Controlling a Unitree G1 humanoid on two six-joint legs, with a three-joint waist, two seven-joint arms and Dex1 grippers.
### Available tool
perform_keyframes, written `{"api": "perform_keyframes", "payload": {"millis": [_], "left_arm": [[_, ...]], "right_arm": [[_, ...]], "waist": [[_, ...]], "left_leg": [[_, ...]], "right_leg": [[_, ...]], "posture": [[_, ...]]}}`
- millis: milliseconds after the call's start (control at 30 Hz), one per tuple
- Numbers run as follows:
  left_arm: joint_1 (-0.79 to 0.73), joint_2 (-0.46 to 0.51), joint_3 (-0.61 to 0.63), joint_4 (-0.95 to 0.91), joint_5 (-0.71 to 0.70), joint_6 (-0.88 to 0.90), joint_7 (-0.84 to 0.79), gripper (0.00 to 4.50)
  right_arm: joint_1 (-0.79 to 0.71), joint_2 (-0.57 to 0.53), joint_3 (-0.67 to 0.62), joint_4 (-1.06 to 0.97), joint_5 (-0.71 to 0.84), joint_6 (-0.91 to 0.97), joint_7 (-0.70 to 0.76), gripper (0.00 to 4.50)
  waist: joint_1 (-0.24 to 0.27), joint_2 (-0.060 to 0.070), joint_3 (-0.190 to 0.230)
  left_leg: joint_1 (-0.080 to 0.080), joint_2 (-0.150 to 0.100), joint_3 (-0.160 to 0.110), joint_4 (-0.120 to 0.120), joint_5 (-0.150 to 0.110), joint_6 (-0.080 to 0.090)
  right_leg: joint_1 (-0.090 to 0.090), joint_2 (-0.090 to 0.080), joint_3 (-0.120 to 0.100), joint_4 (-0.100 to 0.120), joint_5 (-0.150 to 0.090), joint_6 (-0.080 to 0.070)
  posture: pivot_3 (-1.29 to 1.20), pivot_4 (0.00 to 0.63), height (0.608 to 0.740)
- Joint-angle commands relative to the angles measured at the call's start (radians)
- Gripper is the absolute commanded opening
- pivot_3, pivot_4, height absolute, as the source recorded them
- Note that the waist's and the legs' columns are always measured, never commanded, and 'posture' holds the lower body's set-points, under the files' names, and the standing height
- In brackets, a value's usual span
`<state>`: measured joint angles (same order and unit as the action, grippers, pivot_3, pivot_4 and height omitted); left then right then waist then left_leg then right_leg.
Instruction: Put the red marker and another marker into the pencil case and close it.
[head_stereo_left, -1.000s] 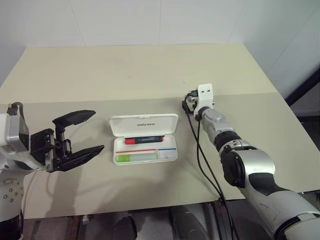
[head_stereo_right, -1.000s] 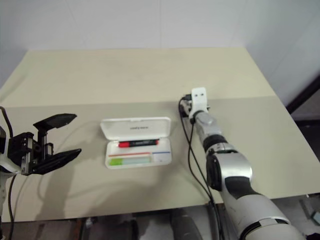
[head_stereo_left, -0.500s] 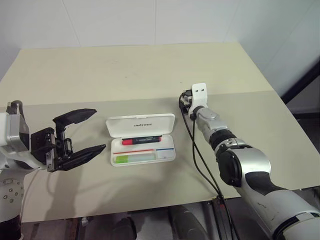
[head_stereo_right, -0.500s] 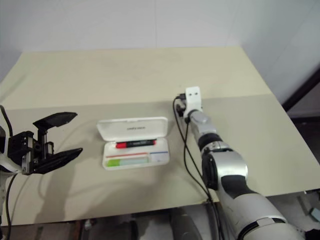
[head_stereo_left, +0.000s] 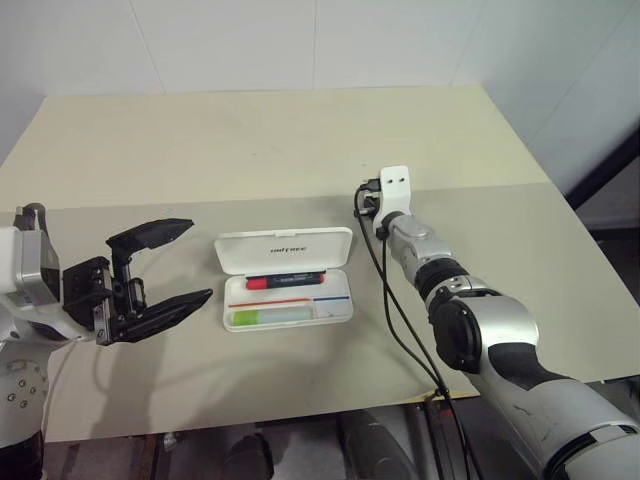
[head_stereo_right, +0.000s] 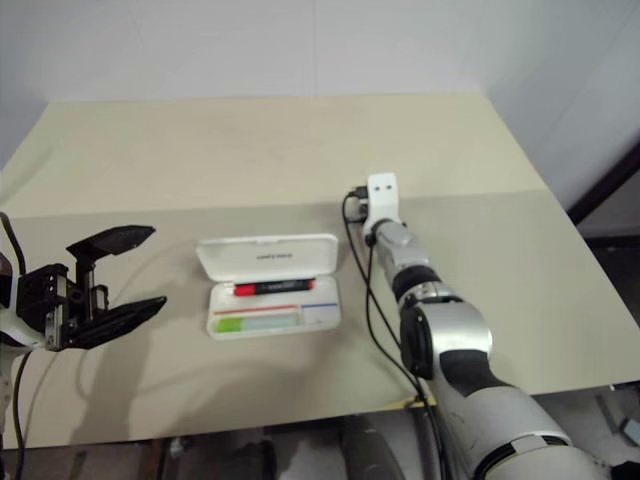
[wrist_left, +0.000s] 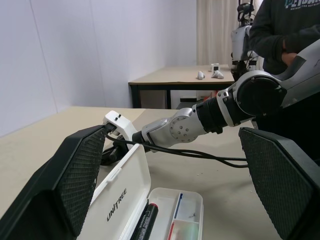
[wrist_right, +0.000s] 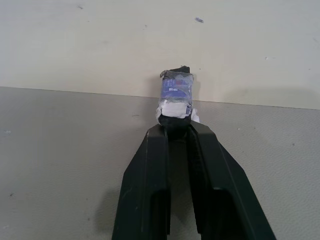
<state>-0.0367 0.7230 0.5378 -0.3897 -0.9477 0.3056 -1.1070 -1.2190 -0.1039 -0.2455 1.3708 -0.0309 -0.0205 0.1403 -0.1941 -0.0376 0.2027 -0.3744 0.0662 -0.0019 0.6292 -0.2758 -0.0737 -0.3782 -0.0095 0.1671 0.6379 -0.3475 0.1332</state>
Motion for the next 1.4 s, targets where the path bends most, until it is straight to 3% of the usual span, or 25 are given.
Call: {"api": "perform_keyframes", "payload": {"millis": [33, 367, 533, 733, 900, 1067, 1200, 1400], "left_arm": [[-0.002, -0.002, 0.025, -0.039, -0.018, -0.019, 0.007, 4.5], [-0.011, -0.019, -0.004, -0.033, -0.027, -0.016, -0.012, 4.5], [-0.059, -0.014, -0.032, 0.025, -0.034, -0.016, -0.082, 4.5], [-0.128, 0.004, -0.063, 0.118, -0.015, -0.014, -0.178, 4.5], [-0.157, 0.023, -0.083, 0.192, -0.006, -0.013, -0.275, 4.5], [-0.165, 0.036, -0.087, 0.238, 0.012, -0.015, -0.344, 4.5], [-0.162, 0.046, -0.089, 0.266, 0.032, -0.024, -0.382, 4.5], [-0.143, 0.045, -0.089, 0.269, 0.042, -0.031, -0.409, 4.5]], "right_arm": [[-0.025, -0.012, -0.014, -0.019, 0.013, -0.036, 0.042, 0.2], [0.005, -0.046, 0.007, -0.099, 0.057, -0.151, 0.314, 0.2], [0.098, -0.08, 0.053, -0.318, 0.095, -0.162, 0.517, 0.2], [0.334, -0.141, 0.161, -0.957, 0.198, 0.149, 0.68, 0.2], [0.433, -0.288, 0.206, -1.412, 0.332, 0.461, 0.765, 0.2], [0.445, -0.39, 0.203, -1.641, 0.468, 0.687, 0.782, 0.2], [0.515, -0.534, 0.244, -1.851, 0.627, 0.895, 0.866, 0.2], [0.585, -0.644, 0.354, -1.921, 0.639, 0.934, 0.891, 0.2]], "waist": [[0.0, 0.0, 0.0], [-0.001, 0.001, 0.001], [0.003, 0.001, 0.001], [0.015, 0.003, 0.002], [0.034, 0.007, 0.004], [0.042, 0.006, 0.004], [0.061, 0.006, 0.004], [0.077, 0.006, 0.004]], "left_leg": [[0.0, 0.0, 0.0, 0.0, 0.0, 0.0], [0.0, 0.0, 0.0, -0.001, 0.0, 0.0], [-0.001, 0.0, 0.0, -0.001, 0.0, -0.001], [-0.002, 0.0, -0.003, -0.001, 0.0, -0.002], [-0.004, 0.001, -0.002, -0.001, 0.0, -0.002], [-0.014, 0.001, -0.003, 0.002, 0.0, -0.003], [-0.015, 0.0, -0.003, 0.001, 0.0, -0.002], [-0.017, 0.0, -0.003, 0.002, 0.0, -0.001]], "right_leg": [[0.0, 0.0, 0.0, 0.0, 0.0, 0.0], [-0.001, 0.0, 0.0, 0.0, 0.0, 0.0], [0.0, 0.0, -0.001, 0.0, 0.0, 0.0], [-0.001, 0.0, -0.003, 0.0, -0.001, 0.0], [-0.005, 0.0, -0.002, 0.003, -0.002, -0.001], [-0.016, 0.0, -0.002, 0.008, -0.002, -0.001], [-0.017, 0.0, -0.003, 0.007, -0.003, -0.003], [-0.017, 0.0, -0.003, 0.005, -0.004, -0.003]], "posture": [[0.0, 0.15, 0.74], [0.0, 0.15, 0.74], [0.0, 0.15, 0.74], [0.0, 0.15, 0.74], [0.0, 0.15, 0.74], [0.0, 0.15, 0.74], [0.0, 0.15, 0.74], [0.0, 0.15, 0.74]]}}
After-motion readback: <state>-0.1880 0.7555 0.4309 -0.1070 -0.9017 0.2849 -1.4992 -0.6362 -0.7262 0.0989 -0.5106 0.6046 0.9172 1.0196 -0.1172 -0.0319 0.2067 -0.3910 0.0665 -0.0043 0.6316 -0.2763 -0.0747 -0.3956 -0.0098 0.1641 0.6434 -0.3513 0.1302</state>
